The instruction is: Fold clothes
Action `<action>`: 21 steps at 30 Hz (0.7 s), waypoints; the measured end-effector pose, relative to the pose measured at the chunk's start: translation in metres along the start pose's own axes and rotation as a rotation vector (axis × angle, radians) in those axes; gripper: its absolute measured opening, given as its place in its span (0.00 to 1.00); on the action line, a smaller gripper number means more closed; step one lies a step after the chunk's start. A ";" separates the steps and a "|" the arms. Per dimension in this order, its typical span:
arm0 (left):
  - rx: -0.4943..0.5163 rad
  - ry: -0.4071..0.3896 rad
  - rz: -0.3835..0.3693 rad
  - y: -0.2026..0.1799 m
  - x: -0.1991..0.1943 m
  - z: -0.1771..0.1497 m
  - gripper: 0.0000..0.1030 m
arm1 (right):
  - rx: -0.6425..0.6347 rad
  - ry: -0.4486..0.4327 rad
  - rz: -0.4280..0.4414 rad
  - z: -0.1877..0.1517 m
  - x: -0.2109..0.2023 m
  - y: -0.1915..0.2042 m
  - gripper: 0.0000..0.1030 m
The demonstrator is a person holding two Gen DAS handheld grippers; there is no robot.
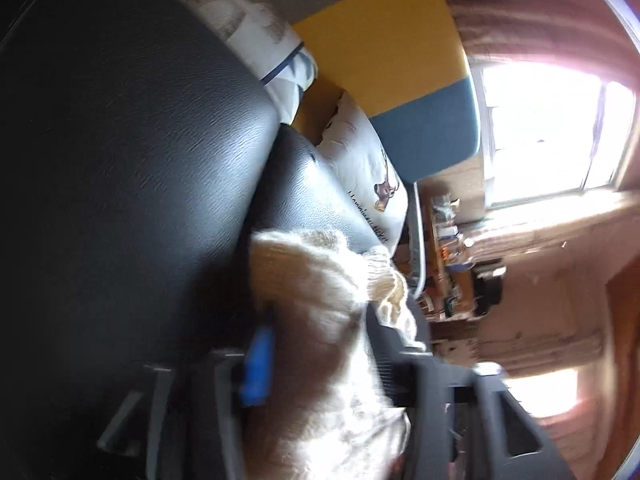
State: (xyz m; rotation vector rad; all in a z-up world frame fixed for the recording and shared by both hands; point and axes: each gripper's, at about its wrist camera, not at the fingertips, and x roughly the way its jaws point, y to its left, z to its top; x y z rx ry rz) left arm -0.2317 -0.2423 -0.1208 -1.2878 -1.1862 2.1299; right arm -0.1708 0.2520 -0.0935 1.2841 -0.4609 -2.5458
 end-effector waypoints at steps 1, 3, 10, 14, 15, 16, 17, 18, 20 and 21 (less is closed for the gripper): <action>0.076 -0.028 0.011 -0.014 -0.002 -0.004 0.12 | -0.032 -0.010 -0.036 0.001 -0.002 0.005 0.12; 0.228 -0.081 0.040 -0.042 -0.007 -0.011 0.11 | -0.056 -0.012 -0.077 0.000 -0.002 0.007 0.12; 0.494 -0.066 0.498 -0.053 0.020 -0.017 0.13 | -0.061 -0.023 -0.093 -0.008 -0.002 0.006 0.11; 0.417 -0.081 0.526 -0.045 0.019 -0.012 0.22 | -0.046 -0.029 -0.094 -0.006 -0.005 0.003 0.11; 0.391 -0.116 0.520 -0.049 0.014 -0.012 0.22 | -0.042 -0.031 -0.096 -0.005 -0.005 0.001 0.11; 0.365 -0.151 0.514 -0.052 0.009 -0.012 0.22 | -0.038 -0.033 -0.098 -0.005 -0.006 0.000 0.11; 0.342 -0.184 0.503 -0.056 0.004 -0.012 0.22 | -0.033 -0.035 -0.099 -0.004 -0.006 -0.002 0.11; 0.338 -0.204 0.460 -0.061 -0.002 -0.016 0.22 | -0.029 -0.037 -0.101 -0.004 -0.007 -0.003 0.11; 0.328 -0.243 0.374 -0.071 -0.015 -0.025 0.26 | -0.020 -0.041 -0.104 -0.002 -0.008 -0.006 0.11; 0.328 -0.255 0.336 -0.076 -0.019 -0.030 0.32 | -0.016 -0.043 -0.105 -0.002 -0.009 -0.008 0.11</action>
